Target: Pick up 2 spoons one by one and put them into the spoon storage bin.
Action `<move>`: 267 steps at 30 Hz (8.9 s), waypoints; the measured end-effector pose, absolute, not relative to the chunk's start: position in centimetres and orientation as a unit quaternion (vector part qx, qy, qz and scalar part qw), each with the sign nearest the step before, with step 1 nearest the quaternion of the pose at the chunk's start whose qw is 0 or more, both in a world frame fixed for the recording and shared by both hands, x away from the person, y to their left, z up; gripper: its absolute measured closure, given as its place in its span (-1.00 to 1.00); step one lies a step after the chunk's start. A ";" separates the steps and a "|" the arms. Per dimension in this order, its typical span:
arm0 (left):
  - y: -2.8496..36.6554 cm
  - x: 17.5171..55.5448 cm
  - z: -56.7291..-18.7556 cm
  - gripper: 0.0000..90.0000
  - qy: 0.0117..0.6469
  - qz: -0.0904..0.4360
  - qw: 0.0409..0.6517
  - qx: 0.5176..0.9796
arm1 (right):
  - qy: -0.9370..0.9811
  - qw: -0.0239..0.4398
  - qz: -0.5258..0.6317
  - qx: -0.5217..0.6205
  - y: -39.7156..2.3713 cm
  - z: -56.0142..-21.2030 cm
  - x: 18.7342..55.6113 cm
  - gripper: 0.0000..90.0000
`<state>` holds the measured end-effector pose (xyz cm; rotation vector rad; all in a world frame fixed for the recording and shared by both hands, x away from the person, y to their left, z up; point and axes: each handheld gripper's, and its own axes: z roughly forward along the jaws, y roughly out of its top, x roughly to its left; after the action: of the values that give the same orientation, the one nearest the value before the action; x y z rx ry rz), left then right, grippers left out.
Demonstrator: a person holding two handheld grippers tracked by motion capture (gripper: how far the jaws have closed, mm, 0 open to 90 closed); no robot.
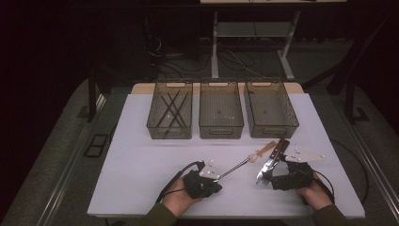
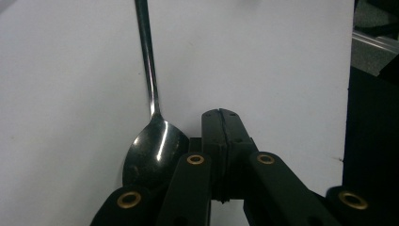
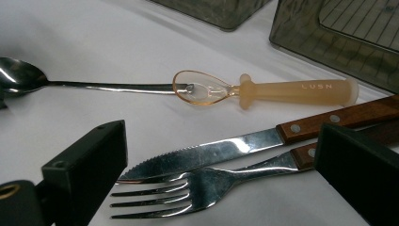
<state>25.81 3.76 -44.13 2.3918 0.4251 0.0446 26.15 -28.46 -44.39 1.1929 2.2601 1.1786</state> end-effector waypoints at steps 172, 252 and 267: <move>9.3 32.0 -39.2 0.92 0.294 0.101 0.451 0.837 | 0.794 0.159 0.411 0.418 -28.4 -44.6 26.4 -0.93; 5.9 42.4 -36.4 -0.24 0.349 0.149 0.410 0.829 | 0.791 0.158 0.418 0.418 -28.6 -44.3 26.0 -0.93; 8.8 36.9 -37.2 -0.61 0.305 0.109 0.447 0.834 | 0.792 0.157 0.415 0.418 -28.5 -44.5 26.1 -0.93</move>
<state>36.91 8.79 -37.19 2.0637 0.7562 0.2704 26.11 -28.49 -44.46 1.1966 2.2671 1.1884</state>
